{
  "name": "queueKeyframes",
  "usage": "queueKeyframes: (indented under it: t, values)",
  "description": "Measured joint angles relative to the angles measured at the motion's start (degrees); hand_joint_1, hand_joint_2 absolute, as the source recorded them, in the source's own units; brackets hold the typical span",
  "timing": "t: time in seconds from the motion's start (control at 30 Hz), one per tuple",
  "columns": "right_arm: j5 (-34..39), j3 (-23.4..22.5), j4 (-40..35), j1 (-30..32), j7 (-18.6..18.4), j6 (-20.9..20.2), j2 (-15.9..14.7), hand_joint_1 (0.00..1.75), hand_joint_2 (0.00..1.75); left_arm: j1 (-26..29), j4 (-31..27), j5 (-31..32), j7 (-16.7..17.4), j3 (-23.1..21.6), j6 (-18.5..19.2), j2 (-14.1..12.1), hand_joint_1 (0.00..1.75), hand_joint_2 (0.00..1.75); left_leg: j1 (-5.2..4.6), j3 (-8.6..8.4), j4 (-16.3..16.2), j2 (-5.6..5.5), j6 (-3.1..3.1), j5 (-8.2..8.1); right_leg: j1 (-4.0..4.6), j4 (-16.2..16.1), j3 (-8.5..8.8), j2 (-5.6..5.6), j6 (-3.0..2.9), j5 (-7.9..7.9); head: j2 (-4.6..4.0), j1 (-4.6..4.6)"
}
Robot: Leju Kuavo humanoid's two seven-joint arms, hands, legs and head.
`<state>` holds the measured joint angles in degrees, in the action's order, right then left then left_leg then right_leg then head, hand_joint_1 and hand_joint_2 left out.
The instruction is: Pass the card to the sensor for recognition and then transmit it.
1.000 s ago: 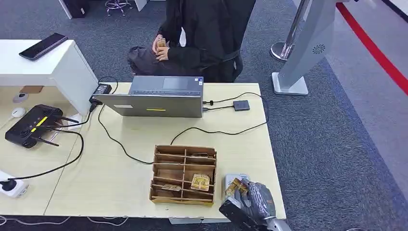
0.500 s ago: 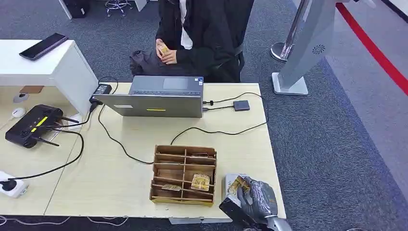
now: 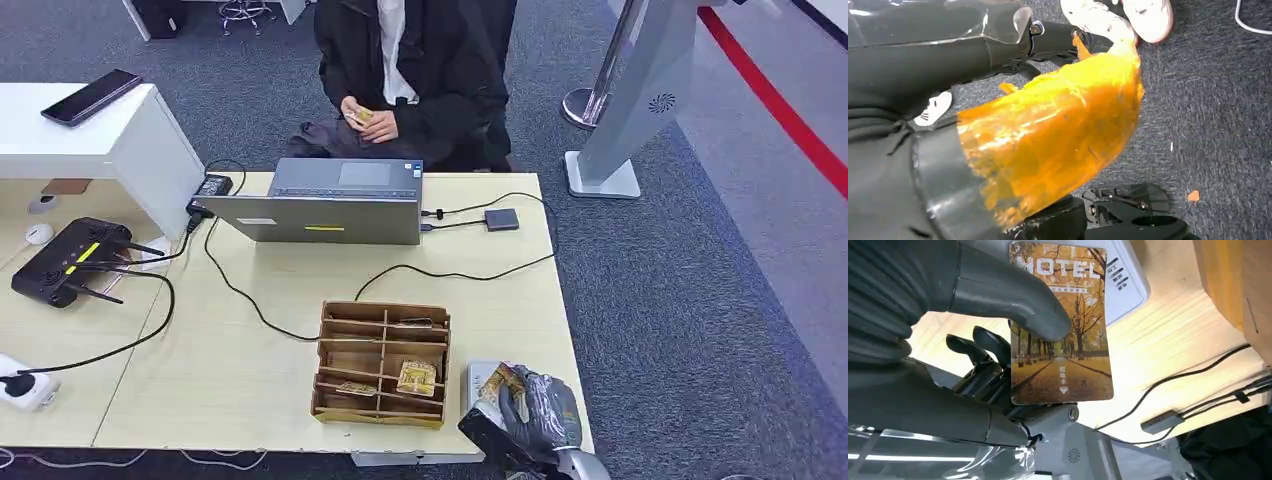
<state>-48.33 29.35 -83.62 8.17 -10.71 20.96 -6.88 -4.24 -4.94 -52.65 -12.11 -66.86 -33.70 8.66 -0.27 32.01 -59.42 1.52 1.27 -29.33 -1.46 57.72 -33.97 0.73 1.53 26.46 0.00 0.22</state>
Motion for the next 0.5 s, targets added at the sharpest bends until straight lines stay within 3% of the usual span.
queueKeyframes:
  t: [0.5]
  values:
    - [-2.6, -0.7, 0.2, 0.2, -1.2, 0.1, 0.0, 1.75, 1.75, 0.0, 0.0, -0.7, 0.0, -0.7, 0.0, 0.0, 0.00, 0.00, 0.00, -0.09, 0.0, 0.02, 0.02, -0.02, 0.00, 0.0, 0.09, -0.01, 0.00, 0.00, 0.00, 0.00]
